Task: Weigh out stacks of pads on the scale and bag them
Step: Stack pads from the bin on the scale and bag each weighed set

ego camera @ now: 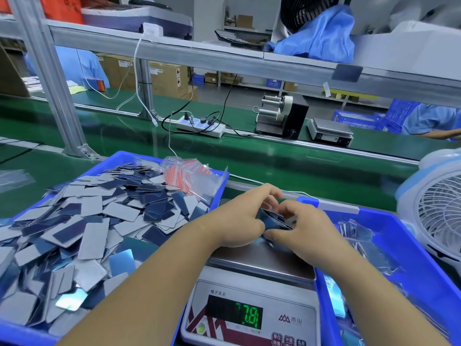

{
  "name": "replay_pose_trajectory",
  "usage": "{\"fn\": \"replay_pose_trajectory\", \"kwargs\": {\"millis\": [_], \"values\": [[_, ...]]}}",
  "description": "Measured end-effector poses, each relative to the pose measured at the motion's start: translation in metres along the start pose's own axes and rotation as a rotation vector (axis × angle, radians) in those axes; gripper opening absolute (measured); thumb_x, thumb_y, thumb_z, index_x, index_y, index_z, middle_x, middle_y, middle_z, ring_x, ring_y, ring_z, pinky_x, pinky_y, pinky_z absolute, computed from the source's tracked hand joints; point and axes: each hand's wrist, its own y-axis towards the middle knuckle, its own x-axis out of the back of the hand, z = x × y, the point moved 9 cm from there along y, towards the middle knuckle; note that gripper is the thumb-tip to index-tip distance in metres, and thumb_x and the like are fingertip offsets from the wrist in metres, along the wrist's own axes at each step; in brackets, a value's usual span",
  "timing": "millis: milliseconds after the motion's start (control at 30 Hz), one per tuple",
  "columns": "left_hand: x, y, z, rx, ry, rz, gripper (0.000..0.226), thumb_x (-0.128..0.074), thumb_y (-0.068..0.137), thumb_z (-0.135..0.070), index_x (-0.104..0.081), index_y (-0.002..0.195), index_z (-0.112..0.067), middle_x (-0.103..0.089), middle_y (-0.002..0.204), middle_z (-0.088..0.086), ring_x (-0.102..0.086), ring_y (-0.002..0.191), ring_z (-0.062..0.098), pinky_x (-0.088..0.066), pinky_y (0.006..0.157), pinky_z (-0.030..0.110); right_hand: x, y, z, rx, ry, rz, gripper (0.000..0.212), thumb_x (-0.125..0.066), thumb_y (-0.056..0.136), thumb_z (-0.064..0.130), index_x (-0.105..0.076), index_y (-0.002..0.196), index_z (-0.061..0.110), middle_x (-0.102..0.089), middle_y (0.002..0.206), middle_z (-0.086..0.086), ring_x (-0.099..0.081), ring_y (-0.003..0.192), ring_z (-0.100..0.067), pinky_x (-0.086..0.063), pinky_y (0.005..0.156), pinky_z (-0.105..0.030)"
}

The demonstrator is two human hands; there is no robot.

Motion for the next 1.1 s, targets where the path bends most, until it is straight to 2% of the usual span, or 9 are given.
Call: {"fn": "replay_pose_trajectory", "kwargs": {"millis": [100,200,267,333,433,533,867,967,1100], "values": [[-0.003,-0.003,-0.005,-0.008,-0.023,0.024,0.065,-0.041,0.081,0.013,-0.045,0.133,-0.025,-0.055,0.125,-0.008,-0.049,0.119,0.0,-0.039,0.093,0.006,-0.003,-0.002,0.005,0.041,-0.029,-0.003,0.032,-0.082,0.07,0.037,-0.055,0.085,0.047,-0.058,0.07,0.034,-0.05,0.078,0.021,-0.037,0.062,-0.003],[-0.001,-0.003,-0.008,-0.012,-0.067,0.025,0.069,-0.04,0.081,0.014,-0.042,0.136,-0.029,-0.05,0.134,-0.008,-0.045,0.131,0.003,-0.038,0.108,0.025,0.003,0.0,0.005,0.038,-0.078,-0.044,0.031,-0.08,0.073,0.036,-0.065,0.098,0.044,-0.053,0.074,0.032,-0.049,0.073,0.017,-0.036,0.062,-0.004],[-0.002,-0.003,-0.011,-0.021,-0.089,0.021,0.069,-0.043,0.083,0.013,-0.04,0.137,-0.03,-0.047,0.139,-0.008,-0.041,0.136,0.007,-0.036,0.112,0.034,0.008,0.001,0.006,0.054,-0.065,-0.075,0.029,-0.08,0.071,0.034,-0.066,0.094,0.047,-0.058,0.07,0.031,-0.051,0.075,0.017,-0.037,0.062,-0.005],[-0.003,-0.003,-0.011,-0.017,-0.085,0.021,0.07,-0.043,0.082,0.012,-0.04,0.138,-0.031,-0.046,0.14,-0.009,-0.039,0.137,0.005,-0.035,0.109,0.028,0.006,0.0,0.006,0.062,-0.042,-0.054,0.031,-0.081,0.071,0.036,-0.064,0.094,0.049,-0.056,0.072,0.041,-0.049,0.077,0.021,-0.036,0.066,-0.002],[-0.005,-0.003,-0.006,0.004,-0.044,0.025,0.072,-0.041,0.08,0.012,-0.039,0.137,-0.033,-0.044,0.141,-0.007,-0.038,0.135,0.003,-0.033,0.098,0.014,-0.001,-0.001,0.002,0.021,-0.084,0.006,0.044,-0.08,0.07,0.046,-0.061,0.11,0.048,-0.047,0.073,0.034,-0.047,0.076,0.013,-0.037,0.066,-0.002],[-0.006,-0.001,-0.004,0.008,-0.006,0.013,0.069,-0.044,0.082,0.01,-0.04,0.137,-0.031,-0.044,0.143,-0.006,-0.038,0.136,0.006,-0.036,0.108,0.027,0.002,0.001,-0.002,-0.002,-0.138,0.007,0.049,-0.079,0.072,0.047,-0.063,0.118,0.04,-0.05,0.088,0.028,-0.045,0.083,0.004,-0.033,0.061,-0.003],[-0.014,0.001,-0.006,-0.015,0.09,0.025,0.067,-0.046,0.081,0.008,-0.041,0.139,-0.026,-0.04,0.139,-0.007,-0.043,0.126,0.007,-0.033,0.106,0.021,-0.003,-0.001,0.003,-0.02,-0.097,-0.019,0.023,-0.073,0.076,0.027,-0.063,0.095,0.034,-0.053,0.074,0.028,-0.051,0.071,0.007,-0.038,0.058,-0.005],[-0.009,0.002,-0.008,-0.026,0.054,0.002,0.074,-0.045,0.081,0.008,-0.033,0.145,-0.029,-0.037,0.146,-0.007,-0.038,0.132,0.005,-0.03,0.106,0.018,0.003,0.0,0.004,-0.002,-0.068,-0.025,0.028,-0.075,0.076,0.025,-0.058,0.093,0.04,-0.055,0.078,0.028,-0.051,0.074,0.012,-0.036,0.061,-0.003],[-0.001,0.003,-0.001,0.014,0.203,-0.047,0.076,-0.05,0.085,-0.005,-0.025,0.151,-0.034,-0.027,0.158,-0.005,-0.022,0.146,0.015,-0.023,0.114,0.03,0.012,0.001,-0.001,-0.033,-0.061,-0.045,0.029,-0.078,0.078,0.029,-0.056,0.092,0.042,-0.057,0.083,0.024,-0.051,0.078,0.008,-0.033,0.06,-0.004]]}}
